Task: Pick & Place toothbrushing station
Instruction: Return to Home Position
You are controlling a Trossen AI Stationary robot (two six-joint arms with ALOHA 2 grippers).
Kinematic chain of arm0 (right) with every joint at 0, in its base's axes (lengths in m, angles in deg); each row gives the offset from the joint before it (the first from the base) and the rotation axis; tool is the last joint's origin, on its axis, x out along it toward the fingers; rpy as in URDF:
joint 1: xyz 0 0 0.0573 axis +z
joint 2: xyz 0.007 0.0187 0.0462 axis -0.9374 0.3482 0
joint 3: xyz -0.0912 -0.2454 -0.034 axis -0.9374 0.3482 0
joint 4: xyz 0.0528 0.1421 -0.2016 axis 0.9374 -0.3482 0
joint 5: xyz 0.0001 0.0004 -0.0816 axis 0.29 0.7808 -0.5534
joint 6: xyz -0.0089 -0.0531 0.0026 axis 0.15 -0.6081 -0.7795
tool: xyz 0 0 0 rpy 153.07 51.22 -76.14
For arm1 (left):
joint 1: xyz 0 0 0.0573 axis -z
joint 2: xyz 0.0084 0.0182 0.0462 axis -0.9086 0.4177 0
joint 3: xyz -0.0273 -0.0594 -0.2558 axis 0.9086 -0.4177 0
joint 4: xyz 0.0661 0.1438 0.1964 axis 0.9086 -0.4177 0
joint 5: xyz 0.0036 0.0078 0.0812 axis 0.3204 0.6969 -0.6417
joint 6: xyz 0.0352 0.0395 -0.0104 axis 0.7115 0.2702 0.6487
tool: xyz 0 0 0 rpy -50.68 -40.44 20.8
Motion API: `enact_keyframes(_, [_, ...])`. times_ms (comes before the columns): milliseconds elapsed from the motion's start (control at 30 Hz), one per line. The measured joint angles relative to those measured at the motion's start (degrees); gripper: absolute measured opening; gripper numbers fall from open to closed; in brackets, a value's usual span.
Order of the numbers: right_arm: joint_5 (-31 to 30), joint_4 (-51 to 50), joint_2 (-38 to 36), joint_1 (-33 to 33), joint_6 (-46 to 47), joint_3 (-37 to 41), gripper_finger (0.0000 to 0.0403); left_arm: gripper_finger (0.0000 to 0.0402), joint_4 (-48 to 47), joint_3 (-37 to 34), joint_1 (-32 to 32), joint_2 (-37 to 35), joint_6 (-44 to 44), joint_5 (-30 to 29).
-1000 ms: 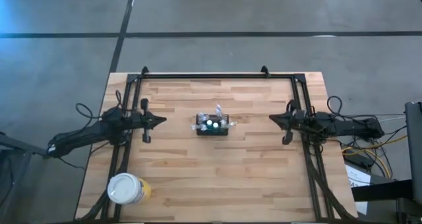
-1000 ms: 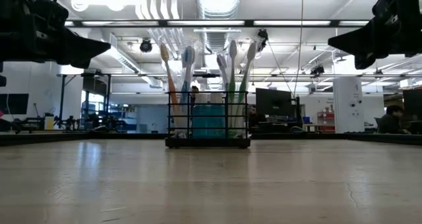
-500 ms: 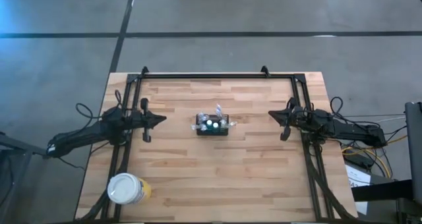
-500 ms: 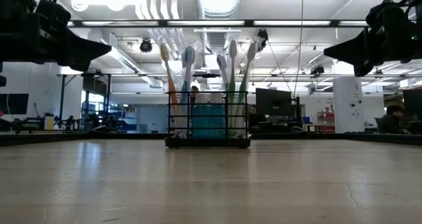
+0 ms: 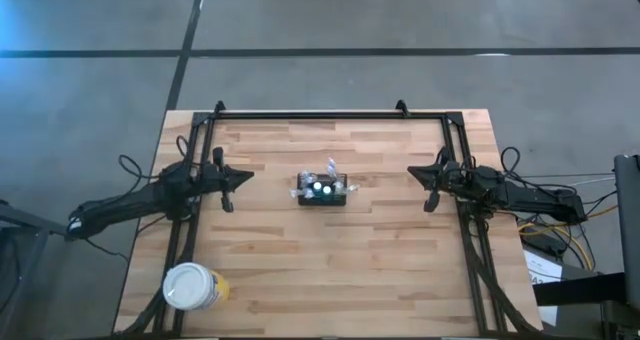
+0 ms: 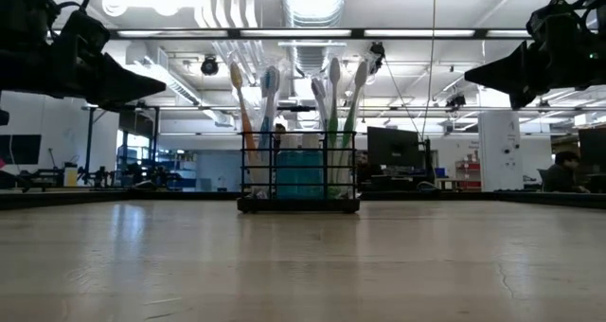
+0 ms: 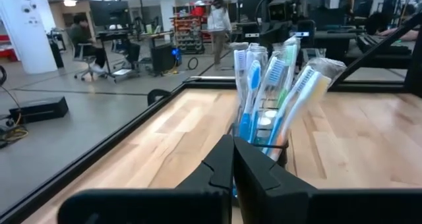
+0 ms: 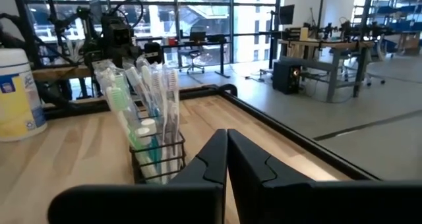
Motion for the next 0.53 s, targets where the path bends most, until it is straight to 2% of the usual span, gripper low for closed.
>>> enact_keyframes(533, [0.0,0.0,0.0,0.0,2.4,0.0,0.0008,0.0009,0.2,-0.1,0.0,0.0,-0.2,-0.1])
